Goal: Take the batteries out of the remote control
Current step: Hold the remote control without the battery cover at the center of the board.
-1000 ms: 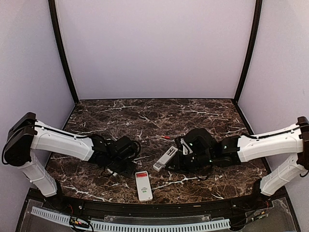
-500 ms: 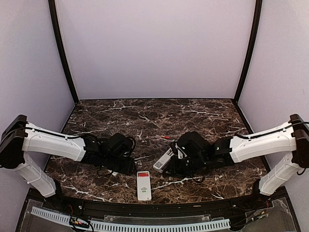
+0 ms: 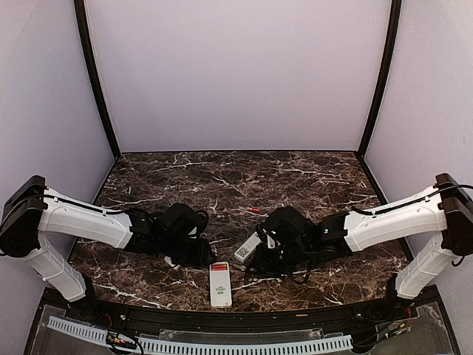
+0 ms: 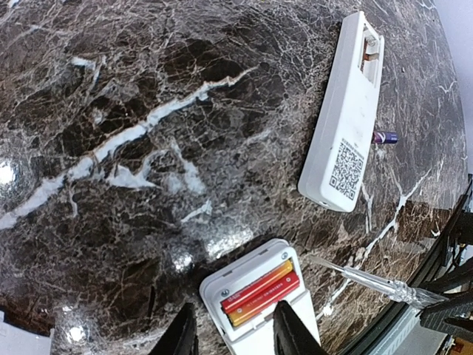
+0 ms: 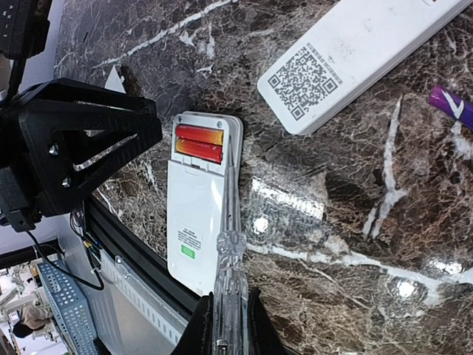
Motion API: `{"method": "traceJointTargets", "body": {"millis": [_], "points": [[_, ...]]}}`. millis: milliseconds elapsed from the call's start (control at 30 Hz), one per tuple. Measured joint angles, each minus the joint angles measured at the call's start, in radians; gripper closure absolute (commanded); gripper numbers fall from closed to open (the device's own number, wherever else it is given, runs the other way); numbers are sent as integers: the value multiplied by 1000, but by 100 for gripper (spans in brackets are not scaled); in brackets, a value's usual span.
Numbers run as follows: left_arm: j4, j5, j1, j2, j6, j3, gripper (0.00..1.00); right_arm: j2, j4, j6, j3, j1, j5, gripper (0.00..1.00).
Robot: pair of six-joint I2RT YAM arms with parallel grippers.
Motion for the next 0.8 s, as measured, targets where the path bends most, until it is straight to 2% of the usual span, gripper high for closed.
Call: {"method": "traceJointTargets", "body": {"millis": [400, 800], "points": [[22, 33, 12, 50, -5, -4, 68, 29, -2, 3, 31, 11, -21, 100], [43, 50, 13, 68, -7, -8, 76, 31, -27, 10, 37, 13, -20, 100]]}}
